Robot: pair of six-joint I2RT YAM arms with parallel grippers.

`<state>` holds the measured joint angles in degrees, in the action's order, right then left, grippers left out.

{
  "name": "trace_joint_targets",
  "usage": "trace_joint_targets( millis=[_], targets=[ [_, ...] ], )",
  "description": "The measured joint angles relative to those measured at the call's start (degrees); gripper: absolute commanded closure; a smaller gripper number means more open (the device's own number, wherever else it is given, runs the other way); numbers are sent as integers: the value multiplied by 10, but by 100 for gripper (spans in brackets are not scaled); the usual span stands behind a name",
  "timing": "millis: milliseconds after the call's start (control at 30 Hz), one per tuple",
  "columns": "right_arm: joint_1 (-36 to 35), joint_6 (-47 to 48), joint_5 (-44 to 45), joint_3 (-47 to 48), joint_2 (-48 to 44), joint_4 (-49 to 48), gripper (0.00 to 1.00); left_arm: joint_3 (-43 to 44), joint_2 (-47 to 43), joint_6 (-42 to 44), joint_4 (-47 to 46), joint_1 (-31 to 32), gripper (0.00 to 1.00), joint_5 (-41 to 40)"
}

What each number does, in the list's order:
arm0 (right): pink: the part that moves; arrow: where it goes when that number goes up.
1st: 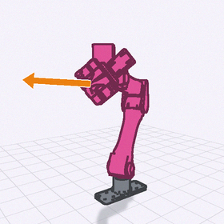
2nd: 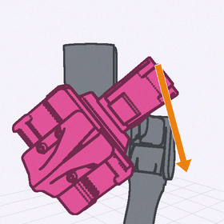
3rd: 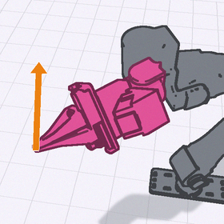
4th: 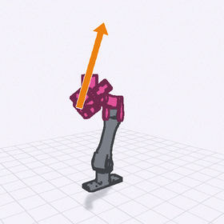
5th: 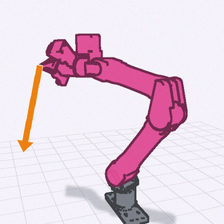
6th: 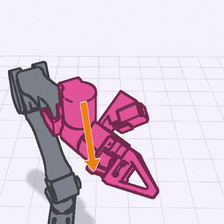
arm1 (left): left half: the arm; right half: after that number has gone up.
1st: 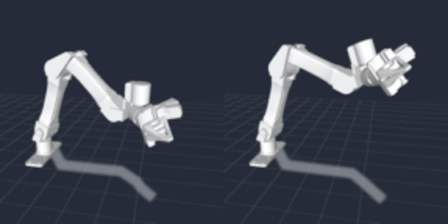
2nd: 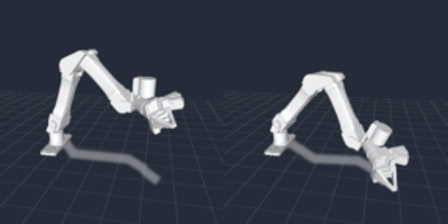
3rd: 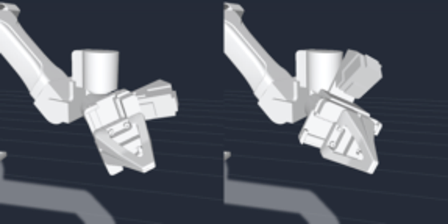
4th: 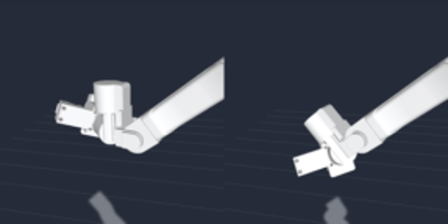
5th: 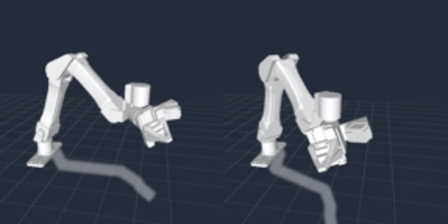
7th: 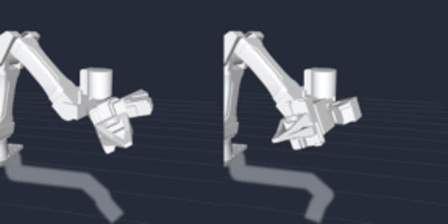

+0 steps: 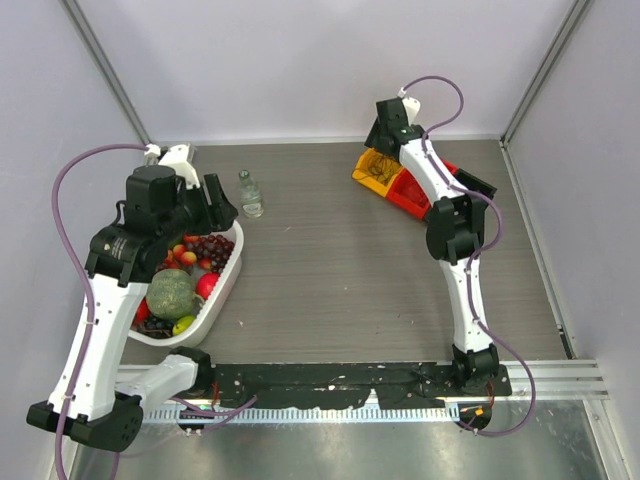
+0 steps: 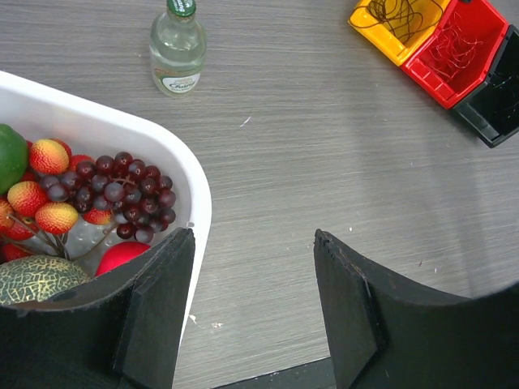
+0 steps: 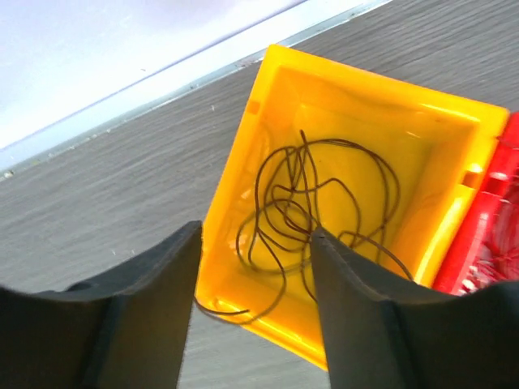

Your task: Untangle the cables

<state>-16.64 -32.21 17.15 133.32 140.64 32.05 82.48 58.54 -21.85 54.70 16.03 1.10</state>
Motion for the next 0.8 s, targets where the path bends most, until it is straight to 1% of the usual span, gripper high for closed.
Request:
trace_joint_targets(
  millis=[133, 200, 300, 433, 567, 633, 700, 733, 800],
  targets=[
    [2, 13, 5, -17, -39, 33, 34, 0, 2, 0, -1, 0, 36, 2],
    [1, 24, 6, -47, -73, 43, 33, 0, 4, 0, -3, 0, 36, 7],
    [-9, 48, 7, -115, -146, 55, 32, 0, 6, -2, -8, 0, 36, 17],
    [-56, 75, -16, -273, -293, 39, 32, -1, 7, -5, -18, 0, 36, 31],
    [-108, 85, -45, -449, -455, -4, 30, -3, 8, -17, -30, 0, 34, 44],
    [-115, 87, -49, -523, -539, -7, 30, -3, 8, -24, -40, 0, 31, 53],
    [-106, 90, -43, -570, -611, -9, 29, -6, 7, -36, -57, 0, 24, 67],
    [-102, 91, -37, -591, -647, -14, 23, -9, 5, -41, -68, 0, 22, 75],
    [-94, 90, -28, -627, -710, -21, 21, -21, -3, -55, -93, 0, 17, 88]
  ],
)
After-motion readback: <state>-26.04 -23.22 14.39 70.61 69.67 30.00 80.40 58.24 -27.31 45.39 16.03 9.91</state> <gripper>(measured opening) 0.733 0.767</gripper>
